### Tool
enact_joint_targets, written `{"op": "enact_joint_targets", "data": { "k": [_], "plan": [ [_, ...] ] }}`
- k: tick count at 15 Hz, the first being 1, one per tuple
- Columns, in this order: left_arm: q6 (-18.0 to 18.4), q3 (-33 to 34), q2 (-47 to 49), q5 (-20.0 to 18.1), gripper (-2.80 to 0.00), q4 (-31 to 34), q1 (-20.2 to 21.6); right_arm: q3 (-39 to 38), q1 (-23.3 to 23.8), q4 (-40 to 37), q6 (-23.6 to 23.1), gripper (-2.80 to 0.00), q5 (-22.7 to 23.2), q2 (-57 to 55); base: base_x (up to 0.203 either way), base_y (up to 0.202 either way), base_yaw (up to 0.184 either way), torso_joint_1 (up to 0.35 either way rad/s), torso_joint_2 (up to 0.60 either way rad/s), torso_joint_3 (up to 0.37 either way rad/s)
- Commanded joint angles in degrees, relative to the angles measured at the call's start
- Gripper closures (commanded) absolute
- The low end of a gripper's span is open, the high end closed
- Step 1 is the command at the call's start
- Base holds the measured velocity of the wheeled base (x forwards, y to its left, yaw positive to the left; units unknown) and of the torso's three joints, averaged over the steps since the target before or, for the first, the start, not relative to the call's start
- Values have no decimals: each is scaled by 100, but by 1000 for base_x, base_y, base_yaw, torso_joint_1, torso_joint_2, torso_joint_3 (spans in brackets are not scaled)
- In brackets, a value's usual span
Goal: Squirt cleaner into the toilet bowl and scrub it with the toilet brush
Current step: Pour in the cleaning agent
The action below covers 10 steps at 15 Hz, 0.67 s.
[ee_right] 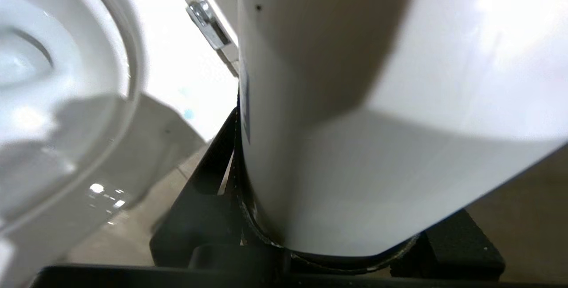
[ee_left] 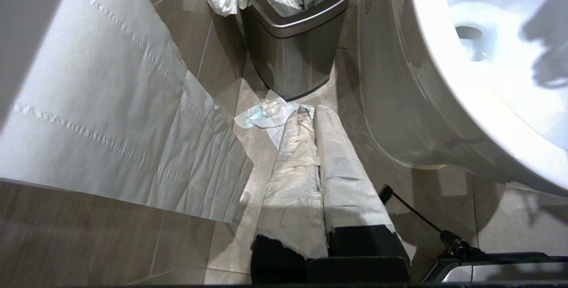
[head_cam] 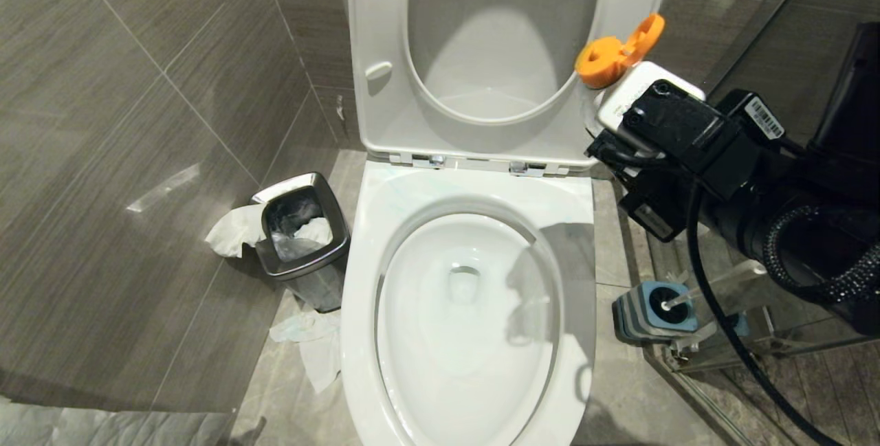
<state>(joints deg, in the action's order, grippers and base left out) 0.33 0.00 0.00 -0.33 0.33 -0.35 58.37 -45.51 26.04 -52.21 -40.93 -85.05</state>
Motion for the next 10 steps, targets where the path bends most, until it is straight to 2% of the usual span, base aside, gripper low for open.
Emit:
{"op": "enact_joint_targets", "data": {
  "k": [1, 10],
  "plan": [
    [2, 9, 0, -2, 0, 2, 0, 0, -11, 15, -312, 0, -47, 2, 0, 0, 0, 0, 0, 0],
    [-7, 9, 0, -2, 0, 2, 0, 17, -11, -5, -2590, 0, -19, 127, 0, 0, 0, 0, 0, 0]
  ]
}}
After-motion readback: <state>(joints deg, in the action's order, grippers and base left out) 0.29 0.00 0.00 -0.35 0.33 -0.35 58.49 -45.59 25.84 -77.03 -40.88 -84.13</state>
